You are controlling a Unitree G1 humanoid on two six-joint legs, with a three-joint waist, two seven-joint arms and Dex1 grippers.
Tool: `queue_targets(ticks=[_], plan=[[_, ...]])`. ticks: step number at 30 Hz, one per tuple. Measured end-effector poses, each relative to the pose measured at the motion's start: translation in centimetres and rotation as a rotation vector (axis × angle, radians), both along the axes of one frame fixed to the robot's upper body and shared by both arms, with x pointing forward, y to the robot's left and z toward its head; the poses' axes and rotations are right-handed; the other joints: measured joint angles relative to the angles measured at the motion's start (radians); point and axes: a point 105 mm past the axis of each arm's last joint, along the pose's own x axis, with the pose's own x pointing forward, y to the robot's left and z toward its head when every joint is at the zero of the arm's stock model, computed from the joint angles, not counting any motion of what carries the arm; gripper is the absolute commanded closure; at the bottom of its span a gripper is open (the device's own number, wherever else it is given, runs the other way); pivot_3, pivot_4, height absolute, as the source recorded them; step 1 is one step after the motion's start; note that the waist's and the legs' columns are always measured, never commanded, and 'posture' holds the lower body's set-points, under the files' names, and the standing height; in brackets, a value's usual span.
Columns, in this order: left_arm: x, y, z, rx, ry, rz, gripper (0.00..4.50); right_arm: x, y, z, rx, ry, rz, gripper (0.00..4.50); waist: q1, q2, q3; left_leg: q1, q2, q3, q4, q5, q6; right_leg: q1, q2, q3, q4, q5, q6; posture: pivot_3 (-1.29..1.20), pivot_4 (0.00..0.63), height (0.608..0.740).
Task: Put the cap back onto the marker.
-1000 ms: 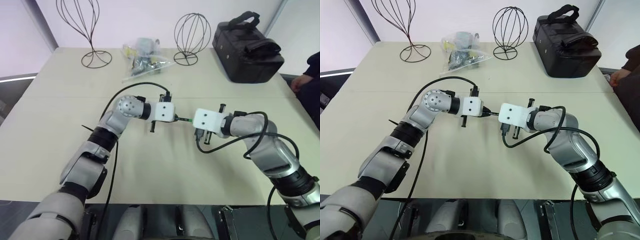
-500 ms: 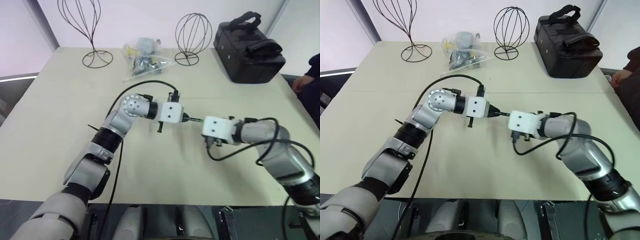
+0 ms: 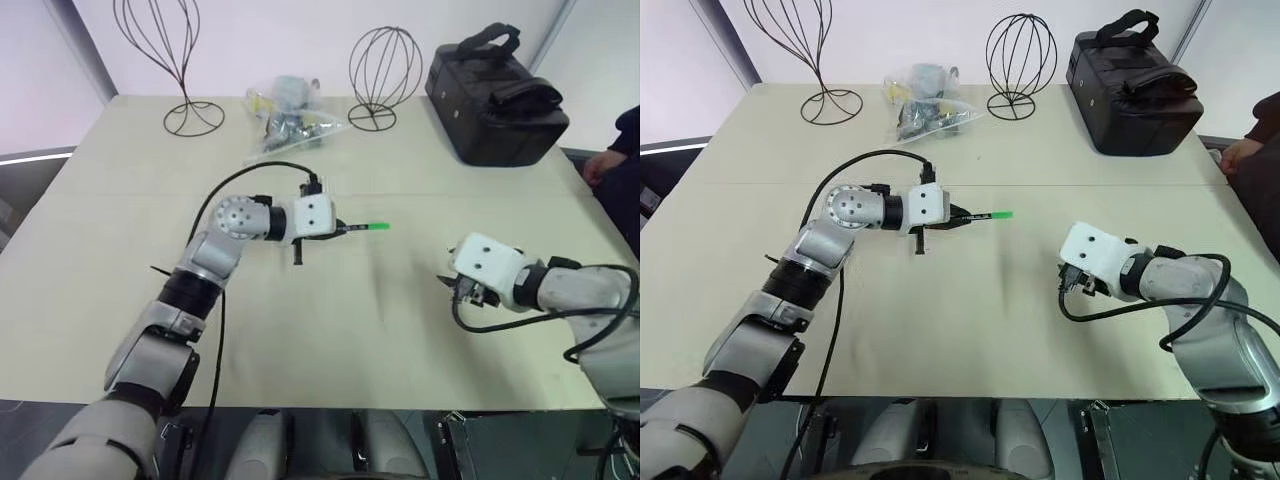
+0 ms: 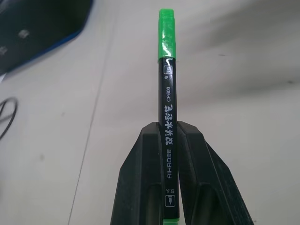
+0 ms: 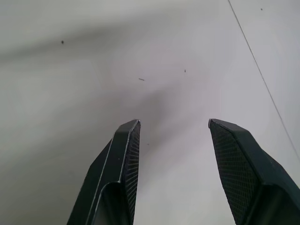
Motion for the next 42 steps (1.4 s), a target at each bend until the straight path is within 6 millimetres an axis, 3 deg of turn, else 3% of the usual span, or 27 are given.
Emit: queue_targets(ticks=[9,13,20,25,28,34,39,42], plan=[[-2.8,2.7,-2.6,-0.146,0.256,0.305,4.5,-0.7,3.9,1.5,0.242,-0.076,0.032,2.17,0.002,0.0,0.0,0.0,0.0,0.0,0.0,0.0,-0.001,0.0,0.0,0.0,0.001,0.0,0.0,0.0,0.15,0.74],[-4.2,5.0,-3.3,-0.147,0.333,0.425,4.5,-1.0,5.1,1.6,0.309,-0.045,0.074,2.17,0.002,0.0,0.0,0.0,0.0,0.0,0.0,0.0,-0.001,0.0,0.0,0.0,0.001,0.0,0.0,0.0,0.15,0.74],[-6.4,8.6,-5.2,-0.129,0.425,0.609,4.5,-2.4,7.0,1.0,0.354,0.075,0.209,2.17,0.002,0.0,0.0,0.001,0.0,0.0,0.0,0.0,-0.001,0.0,-0.001,0.0,0.0,0.0,0.0,0.0,0.15,0.74],[-6.4,9.6,-5.9,-0.186,0.494,0.713,4.5,-2.6,7.6,0.9,0.336,0.1,0.259,2.17,0.004,0.0,0.0,0.001,0.0,-0.001,0.0,0.0,-0.001,0.001,-0.001,0.0,0.0,0.0,0.0,0.0,0.15,0.74],[-6.4,9.8,-6.0,-0.197,0.511,0.731,3.17,-2.3,7.7,1.2,0.335,0.095,0.273,2.09,0.003,0.0,0.0,0.001,0.0,-0.001,-0.001,0.0,-0.001,0.001,-0.001,0.0,0.0,0.0,0.0,0.0,0.15,0.74],[-6.7,9.6,-6.2,-0.205,0.543,0.709,0.02,-2.2,7.8,1.0,0.323,0.111,0.29,2.09,0.003,0.0,0.0,0.001,0.0,-0.001,-0.001,0.0,-0.001,0.001,-0.002,0.0,0.0,0.0,0.0,0.0,0.15,0.74],[-6.0,11.1,-6.0,-0.193,0.594,0.647,0.02,-2.4,7.7,1.0,0.307,0.123,0.302,2.09,0.003,0.0,0.0,0.001,0.0,-0.001,-0.001,0.0,-0.001,0.0,-0.001,0.0,0.0,0.0,-0.001,0.0,0.15,0.74],[-4.7,12.6,-3.9,-0.177,0.576,0.578,0.02,-2.5,7.4,1.0,0.294,0.146,0.316,2.09,0.003,0.0,0.0,0.001,0.0,-0.001,-0.001,0.0,-0.001,0.0,-0.001,-0.001,0.0,0.0,-0.001,0.0,0.15,0.74]])
